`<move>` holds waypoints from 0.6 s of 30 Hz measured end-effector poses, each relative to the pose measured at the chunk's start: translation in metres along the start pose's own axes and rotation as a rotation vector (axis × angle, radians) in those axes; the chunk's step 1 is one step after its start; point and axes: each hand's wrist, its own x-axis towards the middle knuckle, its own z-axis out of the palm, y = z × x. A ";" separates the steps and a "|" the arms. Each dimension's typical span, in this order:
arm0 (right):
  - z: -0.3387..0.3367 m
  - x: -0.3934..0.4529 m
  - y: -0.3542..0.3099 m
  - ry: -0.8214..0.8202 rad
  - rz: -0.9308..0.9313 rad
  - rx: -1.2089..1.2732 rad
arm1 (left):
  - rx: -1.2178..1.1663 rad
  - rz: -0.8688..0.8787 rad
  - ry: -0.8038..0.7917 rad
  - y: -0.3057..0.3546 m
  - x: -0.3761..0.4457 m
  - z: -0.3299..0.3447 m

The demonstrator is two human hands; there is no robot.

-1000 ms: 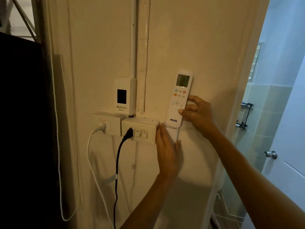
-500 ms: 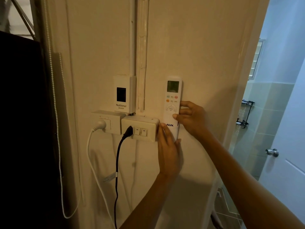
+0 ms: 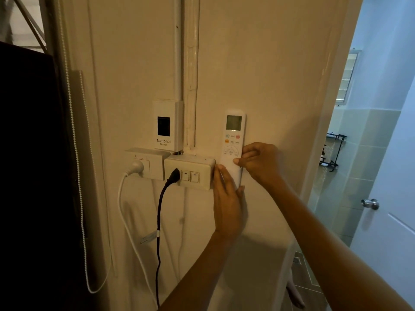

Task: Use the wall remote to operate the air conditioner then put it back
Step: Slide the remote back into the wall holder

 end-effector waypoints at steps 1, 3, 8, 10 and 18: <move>0.000 0.000 0.001 0.003 0.003 0.005 | 0.001 -0.002 -0.001 0.000 0.000 0.000; -0.002 0.000 0.001 -0.008 0.000 0.000 | 0.006 -0.007 -0.008 0.001 0.000 0.000; -0.006 -0.002 -0.003 -0.037 -0.001 -0.003 | 0.017 -0.004 -0.010 -0.001 0.001 0.002; -0.008 -0.002 -0.004 -0.043 0.014 0.018 | 0.009 -0.016 -0.023 0.000 0.001 0.001; -0.040 -0.017 -0.025 0.025 0.142 0.427 | 0.012 0.021 -0.046 0.000 -0.002 -0.013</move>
